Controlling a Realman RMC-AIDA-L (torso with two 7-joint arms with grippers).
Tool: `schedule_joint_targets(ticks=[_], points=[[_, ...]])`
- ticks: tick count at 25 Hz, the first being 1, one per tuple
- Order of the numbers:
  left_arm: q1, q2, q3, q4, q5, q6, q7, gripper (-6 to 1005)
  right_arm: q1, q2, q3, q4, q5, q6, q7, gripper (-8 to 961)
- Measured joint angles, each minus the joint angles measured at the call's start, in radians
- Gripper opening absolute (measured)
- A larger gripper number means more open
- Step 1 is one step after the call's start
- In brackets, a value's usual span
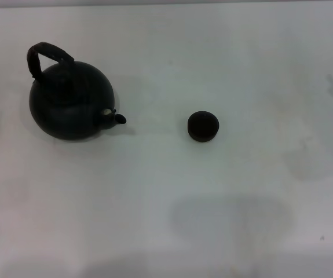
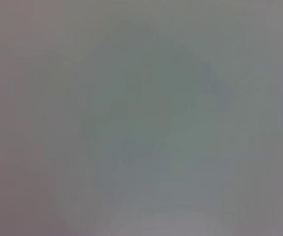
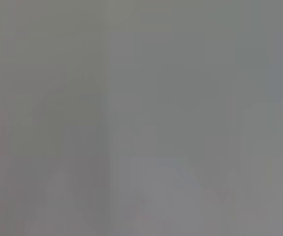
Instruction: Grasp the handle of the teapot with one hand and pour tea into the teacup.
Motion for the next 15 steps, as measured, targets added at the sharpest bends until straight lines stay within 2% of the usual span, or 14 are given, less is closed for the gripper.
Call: schedule_joint_targets(ticks=[4, 15], points=[[-0.021, -0.003, -0.007, -0.007, -0.001, -0.012, 0.007, 741, 0.004, 0.001, 0.069, 0.06, 0.0, -0.011, -0.066, 825], [-0.059, -0.004, -0.012, -0.039, -0.025, -0.011, 0.059, 741, -0.003, 0.001, 0.085, 0.074, 0.0, -0.045, -0.084, 825]])
